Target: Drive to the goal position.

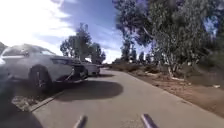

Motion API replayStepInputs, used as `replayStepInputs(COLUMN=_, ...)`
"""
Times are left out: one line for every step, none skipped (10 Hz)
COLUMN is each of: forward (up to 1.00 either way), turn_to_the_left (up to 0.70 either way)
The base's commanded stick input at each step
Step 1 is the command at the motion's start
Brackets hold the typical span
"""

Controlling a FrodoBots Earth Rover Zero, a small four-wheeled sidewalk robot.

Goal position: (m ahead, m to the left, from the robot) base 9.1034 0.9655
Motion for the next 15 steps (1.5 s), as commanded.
replayStepInputs(forward=0.70, turn_to_the_left=0.00)
replayStepInputs(forward=0.70, turn_to_the_left=0.00)
replayStepInputs(forward=0.70, turn_to_the_left=0.00)
replayStepInputs(forward=0.70, turn_to_the_left=0.00)
replayStepInputs(forward=0.70, turn_to_the_left=0.00)
replayStepInputs(forward=0.70, turn_to_the_left=0.00)
replayStepInputs(forward=0.70, turn_to_the_left=0.00)
replayStepInputs(forward=0.70, turn_to_the_left=0.00)
replayStepInputs(forward=0.70, turn_to_the_left=0.00)
replayStepInputs(forward=0.70, turn_to_the_left=0.00)
replayStepInputs(forward=0.70, turn_to_the_left=0.00)
replayStepInputs(forward=0.70, turn_to_the_left=0.00)
replayStepInputs(forward=0.70, turn_to_the_left=0.00)
replayStepInputs(forward=0.70, turn_to_the_left=0.00)
replayStepInputs(forward=0.70, turn_to_the_left=0.00)
